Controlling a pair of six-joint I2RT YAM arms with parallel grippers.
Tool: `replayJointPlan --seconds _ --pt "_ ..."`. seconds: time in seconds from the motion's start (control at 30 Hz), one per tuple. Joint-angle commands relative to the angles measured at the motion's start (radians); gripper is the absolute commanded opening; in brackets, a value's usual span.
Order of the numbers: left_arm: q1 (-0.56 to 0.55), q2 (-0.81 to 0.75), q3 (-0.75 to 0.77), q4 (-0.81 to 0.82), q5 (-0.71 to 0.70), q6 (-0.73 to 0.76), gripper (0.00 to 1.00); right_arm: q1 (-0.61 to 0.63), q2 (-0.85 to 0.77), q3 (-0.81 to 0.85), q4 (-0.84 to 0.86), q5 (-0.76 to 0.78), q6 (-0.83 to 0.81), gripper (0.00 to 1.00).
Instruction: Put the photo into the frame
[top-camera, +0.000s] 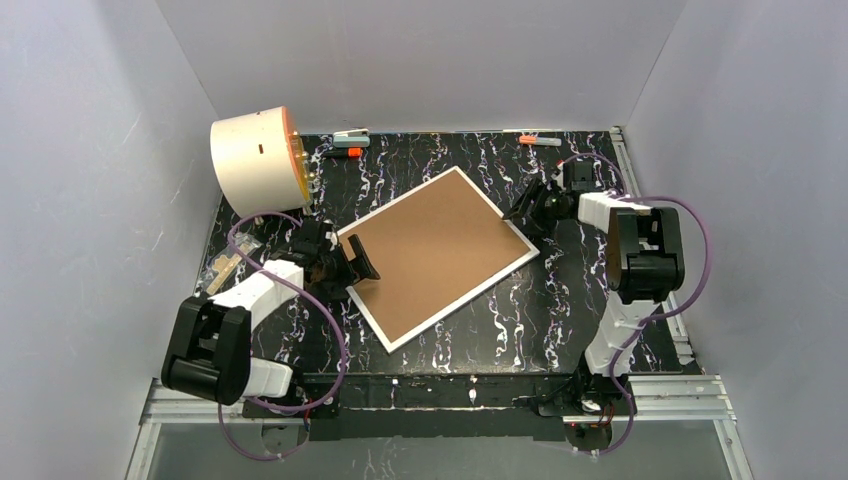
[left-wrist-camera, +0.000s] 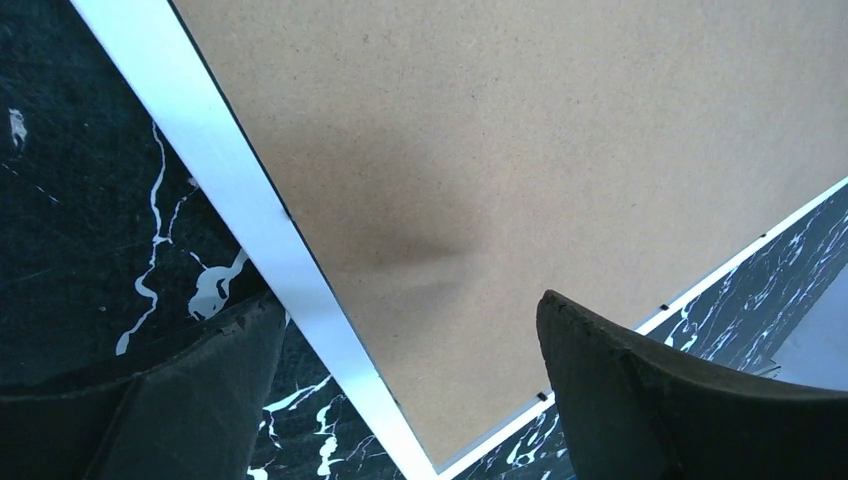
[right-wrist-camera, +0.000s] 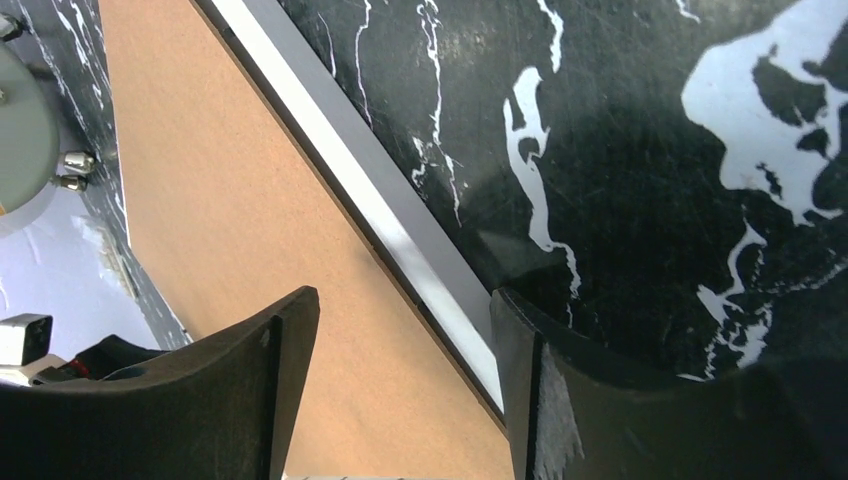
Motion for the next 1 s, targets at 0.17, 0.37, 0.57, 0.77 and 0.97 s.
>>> replayJointPlan --seconds 0.17,0.37,0.57,0.77,0.97 --pt "0.019 0.090 0.051 -0.015 0.060 0.066 0.92 0.004 -0.213 -0.273 -0.023 -0.080 0.081 0.63" --pt "0.019 0.137 0.093 -0.048 0.072 0.120 0.91 0.004 -0.398 -0.484 -0.021 -0.090 0.198 0.56" --pt "0.025 0.180 0.150 -0.108 0.000 0.151 0.91 0.004 -0.599 -0.556 -0.183 0.085 0.265 0.63" --pt "0.049 0.181 0.164 -0.131 -0.034 0.160 0.93 0.004 -0.599 -0.415 -0.271 0.297 0.182 0.73" --pt "0.075 0.182 0.187 -0.149 -0.024 0.180 0.94 0.012 -0.481 -0.290 -0.172 0.162 0.091 0.64"
